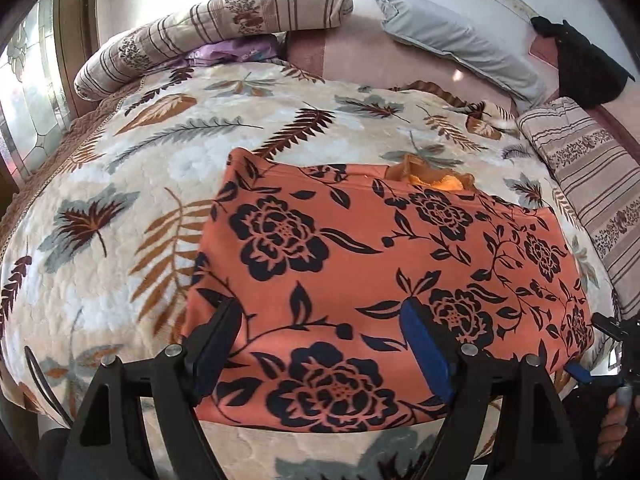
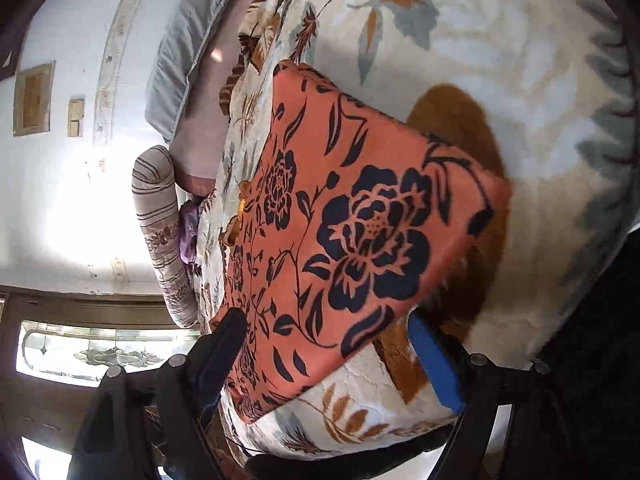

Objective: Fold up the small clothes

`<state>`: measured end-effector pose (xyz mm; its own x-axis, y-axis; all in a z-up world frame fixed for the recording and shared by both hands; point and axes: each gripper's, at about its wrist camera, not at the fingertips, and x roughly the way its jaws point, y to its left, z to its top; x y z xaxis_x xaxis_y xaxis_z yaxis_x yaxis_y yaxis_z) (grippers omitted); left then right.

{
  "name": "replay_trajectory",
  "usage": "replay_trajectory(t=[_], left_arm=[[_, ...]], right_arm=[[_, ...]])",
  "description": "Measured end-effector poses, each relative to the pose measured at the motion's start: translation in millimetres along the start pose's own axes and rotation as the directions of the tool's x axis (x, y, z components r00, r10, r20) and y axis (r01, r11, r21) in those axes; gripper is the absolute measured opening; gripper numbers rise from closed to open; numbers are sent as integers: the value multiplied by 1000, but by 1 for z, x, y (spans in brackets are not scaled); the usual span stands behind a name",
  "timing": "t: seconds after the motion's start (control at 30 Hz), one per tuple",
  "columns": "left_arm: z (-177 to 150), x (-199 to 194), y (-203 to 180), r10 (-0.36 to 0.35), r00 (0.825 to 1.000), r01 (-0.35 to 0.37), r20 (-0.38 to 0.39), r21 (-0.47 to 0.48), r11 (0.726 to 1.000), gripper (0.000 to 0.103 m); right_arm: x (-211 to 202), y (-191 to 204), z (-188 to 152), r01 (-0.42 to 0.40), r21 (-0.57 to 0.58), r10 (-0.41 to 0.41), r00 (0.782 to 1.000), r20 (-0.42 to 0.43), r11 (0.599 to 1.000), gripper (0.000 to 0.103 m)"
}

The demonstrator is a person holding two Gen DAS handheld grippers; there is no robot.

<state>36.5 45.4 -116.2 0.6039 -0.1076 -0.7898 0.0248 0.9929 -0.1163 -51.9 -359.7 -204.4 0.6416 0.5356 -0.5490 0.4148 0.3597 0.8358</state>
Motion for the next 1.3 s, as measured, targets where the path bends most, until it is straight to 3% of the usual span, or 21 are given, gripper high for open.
replay_trajectory(t=[0.07,0.13,0.17,0.2,0.27,0.37,0.43,0.47,0.5,0.53,0.57,0.6,0.63,0.67,0.8,0.9,1.0,1.17,1.23,1.27,1.3], left_arm=[[-4,10,-7,-5,1000,5,-27,7,1000,82],[-9,24,-12,11,997,-9,-81,25,1000,82],[-12,29,-13,17,995,-14,-98,30,999,82],[-13,31,-15,29,995,-26,-97,39,999,82],[-11,25,-20,29,996,-25,-85,55,998,82],[-5,3,-24,-11,1000,11,3,39,999,82],[-3,3,-29,-1,1000,-1,31,46,999,85],[-4,15,-34,19,1000,-19,-3,72,997,91],[-7,36,-40,60,995,-50,-83,123,991,92],[-12,57,-43,103,982,-75,-161,174,982,94],[-14,54,-45,111,988,-89,-105,196,977,97],[-14,51,-46,118,989,-99,-86,199,975,98],[-14,51,-46,120,988,-99,-98,197,975,98],[-14,51,-44,113,989,-93,-95,191,977,98],[-20,50,-41,96,993,-81,-65,199,977,98],[-25,48,-40,103,994,-92,-48,199,976,99],[-22,50,-40,98,994,-84,-58,199,976,99],[-20,52,-42,108,991,-90,-75,207,974,99],[-18,53,-42,111,989,-90,-94,201,975,99],[-16,54,-42,114,988,-92,-103,196,976,99],[-16,54,-43,116,987,-93,-108,194,977,99]], right_arm=[[10,-2,4,7,54,-8,999,32,999,86],[7,6,8,10,17,-11,997,77,1000,81],[4,15,10,33,-48,-28,993,111,998,43],[5,23,12,100,-101,-88,989,119,990,14],[2,30,14,172,-137,-155,979,130,975,13],[-13,62,-6,309,-303,-239,939,247,902,13],[-10,55,-14,377,-319,-296,915,274,869,13],[0,37,-11,396,-286,-340,913,225,873,21],[6,18,-5,354,-233,-325,933,154,906,21],[-2,10,-2,287,-179,-261,953,155,941,24],[-9,9,2,259,-141,-242,962,129,955,40],[-16,13,4,248,-144,-234,966,106,958,73],[-27,17,4,244,-158,-228,967,115,957,81],[-42,19,3,253,-178,-226,961,157,951,82],[-89,21,17,255,-204,-200,946,255,945,82],[-83,36,54,236,-281,-176,959,222,930,82],[-45,60,101,190,-373,-156,980,119,908,82],[47,72,159,247,-438,-266,964,19,864,79],[75,75,163,263,-461,-309,951,-25,847,34],[84,81,160,287,-499,-346,938,-27,818,23],[83,90,153,320,-535,-372,928,11,782,20]])
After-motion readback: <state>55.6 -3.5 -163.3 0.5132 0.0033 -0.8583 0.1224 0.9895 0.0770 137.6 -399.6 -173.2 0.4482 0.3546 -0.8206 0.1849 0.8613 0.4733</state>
